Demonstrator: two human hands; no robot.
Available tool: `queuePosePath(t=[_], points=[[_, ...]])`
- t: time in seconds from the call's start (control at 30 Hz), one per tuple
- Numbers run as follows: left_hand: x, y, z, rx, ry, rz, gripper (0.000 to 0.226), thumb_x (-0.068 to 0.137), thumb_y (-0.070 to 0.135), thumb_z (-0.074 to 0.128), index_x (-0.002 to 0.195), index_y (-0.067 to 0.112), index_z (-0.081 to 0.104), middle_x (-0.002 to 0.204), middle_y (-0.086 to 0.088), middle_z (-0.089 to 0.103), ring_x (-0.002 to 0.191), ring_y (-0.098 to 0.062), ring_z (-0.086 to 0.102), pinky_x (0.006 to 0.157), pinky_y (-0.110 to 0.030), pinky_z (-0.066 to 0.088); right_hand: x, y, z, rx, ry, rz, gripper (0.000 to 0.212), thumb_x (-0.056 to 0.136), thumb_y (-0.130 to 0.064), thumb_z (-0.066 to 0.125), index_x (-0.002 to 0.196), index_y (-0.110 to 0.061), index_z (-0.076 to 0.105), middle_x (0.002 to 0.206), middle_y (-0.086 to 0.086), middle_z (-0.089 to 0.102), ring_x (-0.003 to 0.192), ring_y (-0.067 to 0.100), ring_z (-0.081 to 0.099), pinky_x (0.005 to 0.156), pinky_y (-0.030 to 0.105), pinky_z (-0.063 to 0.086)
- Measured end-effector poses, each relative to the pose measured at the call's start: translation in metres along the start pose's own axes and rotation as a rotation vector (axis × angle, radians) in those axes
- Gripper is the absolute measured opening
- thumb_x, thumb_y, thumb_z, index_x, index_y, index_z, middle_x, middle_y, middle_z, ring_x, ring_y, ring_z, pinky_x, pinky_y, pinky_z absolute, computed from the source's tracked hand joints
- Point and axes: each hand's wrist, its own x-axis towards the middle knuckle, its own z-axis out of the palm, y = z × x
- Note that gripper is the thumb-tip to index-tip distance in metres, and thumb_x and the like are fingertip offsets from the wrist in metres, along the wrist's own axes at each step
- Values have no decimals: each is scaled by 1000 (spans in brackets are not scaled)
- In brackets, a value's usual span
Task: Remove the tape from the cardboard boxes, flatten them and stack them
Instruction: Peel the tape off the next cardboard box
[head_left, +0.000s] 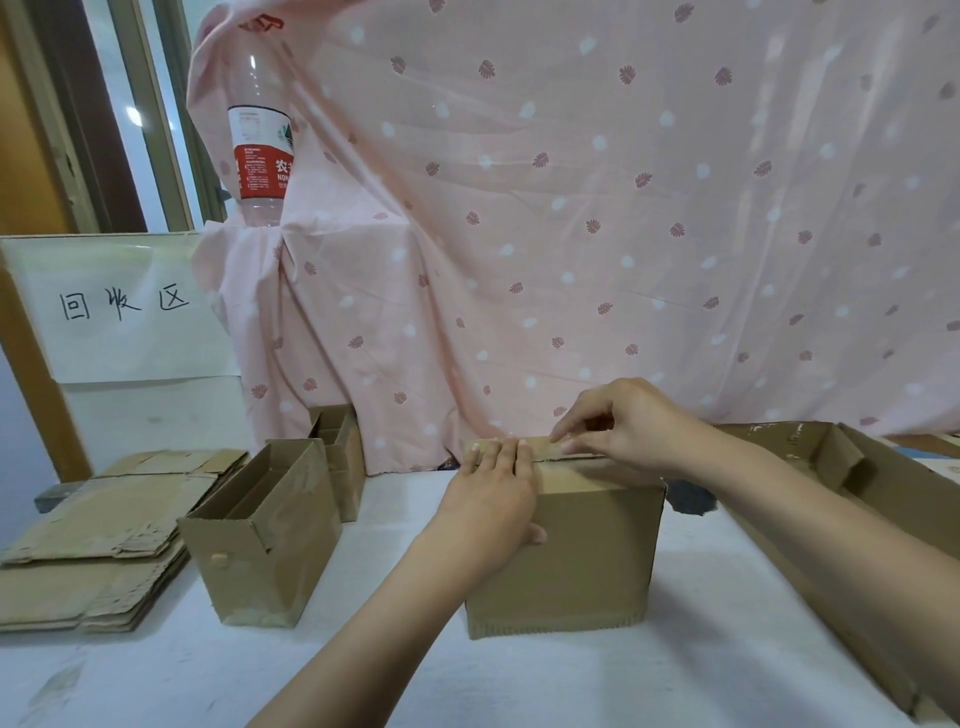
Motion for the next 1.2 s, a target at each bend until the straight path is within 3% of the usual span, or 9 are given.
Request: queuePosePath(t=[0.17, 0.27, 0.4, 0.57, 0.7, 0.8, 0.9, 1.07, 1.2], points=[[0, 1, -1, 18, -12, -5, 97, 98, 48, 52, 155, -3, -7, 164, -21, -5, 152, -32, -5, 124, -44, 0, 1, 3, -3, -25, -48, 85, 34, 71, -35, 89, 103, -34, 79, 98, -14, 72, 89, 1, 67, 91, 25, 55], [0, 2, 0, 22, -13, -9, 98, 97, 49, 53, 154, -4, -7, 164, -21, -5, 152, -33, -4, 124, -45, 2, 0, 0, -5, -66, -73, 52, 28, 82, -24, 80, 110, -27, 77, 103, -14, 73, 95, -1, 68, 93, 22, 54], [0, 1, 1, 21, -7, -12, 98, 97, 48, 53, 154, -3, -7, 164, -21, -5, 152, -32, -4, 124, -45, 2, 1, -1, -6, -111, -45, 10, 8, 82, -16, 79, 84, -22, 74, 81, -12, 73, 79, -1, 66, 77, 19, 51], [-1, 2, 0, 20, -17, -10, 97, 98, 48, 53, 155, -3, -7, 164, -21, -4, 152, -32, -4, 123, -45, 1, 3, 7, -3, -164, -4, -18, 22, 78, -20, 82, 71, -19, 62, 62, -8, 60, 63, 5, 54, 64, 26, 46], [-1, 2, 1, 14, -6, -6, 97, 97, 48, 54, 155, -3, -6, 164, -21, -3, 152, -32, -3, 124, -45, 1, 3, 11, -1, -258, 28, -114, 33, 80, -24, 82, 70, -26, 51, 75, -14, 52, 78, -3, 46, 66, 20, 33], [-2, 2, 0, 16, -6, -7, 97, 97, 48, 54, 155, -3, -6, 164, -21, -3, 152, -32, -3, 124, -45, 1, 2, 12, 2, -228, 41, -156, 35, 76, -24, 86, 65, -25, 52, 101, -20, 48, 90, 1, 47, 74, 18, 37], [-1, 3, -1, 15, -11, -6, 97, 97, 49, 53, 155, -2, -6, 164, -21, -4, 152, -32, -4, 124, -45, 1, 0, 13, 3, -136, 25, -112, 35, 71, -22, 89, 62, -21, 55, 93, -15, 56, 73, 7, 54, 72, 24, 48], [-2, 3, 1, 12, -5, -8, 97, 97, 49, 53, 155, -2, -7, 164, -21, -3, 152, -32, -3, 124, -44, 1, -2, 11, 4, -167, 26, -43, 27, 77, -25, 81, 82, -20, 55, 73, -7, 59, 69, 12, 52, 70, 39, 50], [-2, 3, 0, 5, -2, -2, 97, 97, 49, 53, 155, -2, -7, 164, -20, -4, 152, -32, -4, 124, -45, 1, -5, 9, 4, -112, -4, -53, 58, 80, -18, 77, 127, -43, 54, 77, -8, 54, 71, 7, 50, 70, 17, 44]])
